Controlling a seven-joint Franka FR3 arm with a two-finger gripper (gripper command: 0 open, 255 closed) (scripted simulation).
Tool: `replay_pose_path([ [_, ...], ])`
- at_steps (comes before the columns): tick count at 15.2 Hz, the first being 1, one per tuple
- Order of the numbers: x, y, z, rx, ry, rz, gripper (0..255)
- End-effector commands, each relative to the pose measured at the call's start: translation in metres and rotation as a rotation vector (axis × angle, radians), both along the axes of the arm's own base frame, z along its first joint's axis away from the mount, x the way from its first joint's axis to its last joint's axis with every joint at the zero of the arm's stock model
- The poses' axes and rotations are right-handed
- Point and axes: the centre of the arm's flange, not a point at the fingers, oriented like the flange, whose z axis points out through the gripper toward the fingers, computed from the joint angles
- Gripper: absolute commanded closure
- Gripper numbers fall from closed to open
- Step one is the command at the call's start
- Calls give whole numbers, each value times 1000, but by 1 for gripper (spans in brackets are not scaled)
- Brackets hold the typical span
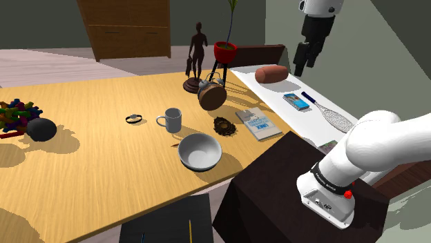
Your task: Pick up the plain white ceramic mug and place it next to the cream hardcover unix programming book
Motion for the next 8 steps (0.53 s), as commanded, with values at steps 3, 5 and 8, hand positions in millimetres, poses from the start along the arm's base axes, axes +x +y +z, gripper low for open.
replay_pose_path([
  [3,12,10,-19,7,-17,-2,0],
  [5,25,20,-37,13,-33,-4,0],
  [8,44,35,-64,23,-58,-7,0],
])
